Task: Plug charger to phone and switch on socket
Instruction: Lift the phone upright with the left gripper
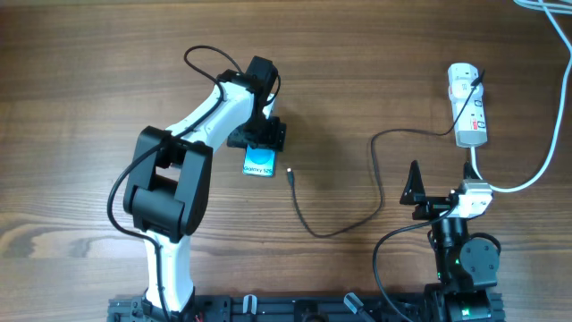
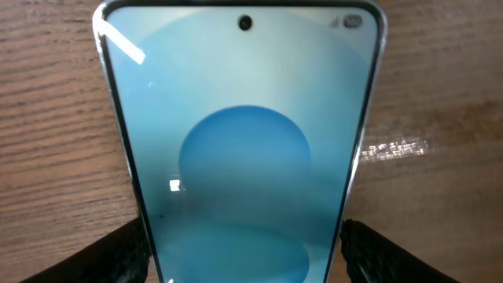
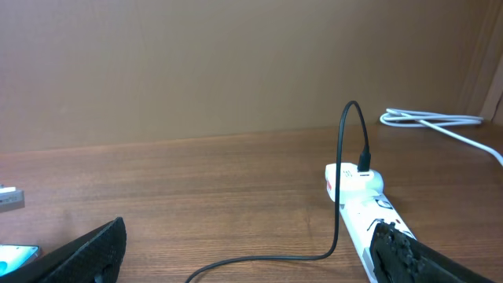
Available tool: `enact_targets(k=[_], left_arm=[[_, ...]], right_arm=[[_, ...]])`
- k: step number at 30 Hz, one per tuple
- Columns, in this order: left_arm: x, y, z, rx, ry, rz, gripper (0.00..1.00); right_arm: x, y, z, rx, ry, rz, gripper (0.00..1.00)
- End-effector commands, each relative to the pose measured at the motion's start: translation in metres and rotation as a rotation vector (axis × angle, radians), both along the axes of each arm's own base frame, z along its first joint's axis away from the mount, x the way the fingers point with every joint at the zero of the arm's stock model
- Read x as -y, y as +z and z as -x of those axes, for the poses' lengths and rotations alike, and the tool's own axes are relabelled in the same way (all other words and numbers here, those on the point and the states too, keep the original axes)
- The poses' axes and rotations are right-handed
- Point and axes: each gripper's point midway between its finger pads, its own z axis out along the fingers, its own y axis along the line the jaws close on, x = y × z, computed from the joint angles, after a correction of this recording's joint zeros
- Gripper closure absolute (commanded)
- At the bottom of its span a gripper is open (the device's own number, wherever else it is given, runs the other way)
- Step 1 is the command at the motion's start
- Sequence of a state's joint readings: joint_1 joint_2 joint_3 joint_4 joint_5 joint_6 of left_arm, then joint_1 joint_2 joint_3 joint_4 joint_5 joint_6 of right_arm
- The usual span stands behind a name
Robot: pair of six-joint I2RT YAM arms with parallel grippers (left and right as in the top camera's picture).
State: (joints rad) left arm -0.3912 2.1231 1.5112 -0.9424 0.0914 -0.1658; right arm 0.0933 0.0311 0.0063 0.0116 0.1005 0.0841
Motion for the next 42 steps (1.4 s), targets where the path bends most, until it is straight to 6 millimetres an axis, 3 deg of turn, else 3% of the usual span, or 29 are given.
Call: enact_targets(k=[1, 8, 15, 18, 21, 22, 28, 33, 36, 42], left_arm=[[-0.009, -0.011, 0.003, 0.005, 0.086, -0.096, 0.20], [-0.031, -0.009, -0.007, 0.066, 0.341, -0.206, 0.18], [-0.047, -0.010, -0.013, 0.059, 0.504, -0.199, 0.16], [-0.050, -0.010, -0.014, 0.055, 0.515, -0.192, 0.15], [-0.053, -0.010, -0.014, 0.046, 0.528, -0.182, 0.00], [-0.053, -0.010, -0.015, 0.039, 0.533, -0.171, 0.00], [-0.056, -0.011, -0.022, 0.037, 0.539, -0.125, 0.00], [-0.037, -0.010, -0.025, 0.017, 0.475, -0.020, 0.00], [-0.036, -0.010, -0.027, 0.022, 0.474, -0.009, 0.00], [-0.037, -0.010, -0.016, -0.025, 0.473, -0.016, 0.05]], right_arm=[[-0.003, 0.000, 0.000, 0.002, 0.013, 0.003, 0.00], [-0.003, 0.000, 0.000, 0.002, 0.013, 0.003, 0.00], [-0.003, 0.000, 0.000, 0.002, 0.013, 0.003, 0.00], [-0.003, 0.000, 0.000, 0.002, 0.013, 0.003, 0.00], [-0.003, 0.000, 0.000, 0.002, 0.013, 0.004, 0.00], [-0.003, 0.000, 0.000, 0.002, 0.013, 0.004, 0.00], [-0.003, 0.000, 0.000, 0.002, 0.013, 0.003, 0.00], [-0.003, 0.000, 0.000, 0.002, 0.013, 0.003, 0.00], [-0.003, 0.000, 0.000, 0.002, 0.013, 0.003, 0.00], [-0.005, 0.000, 0.000, 0.002, 0.027, 0.001, 0.00]])
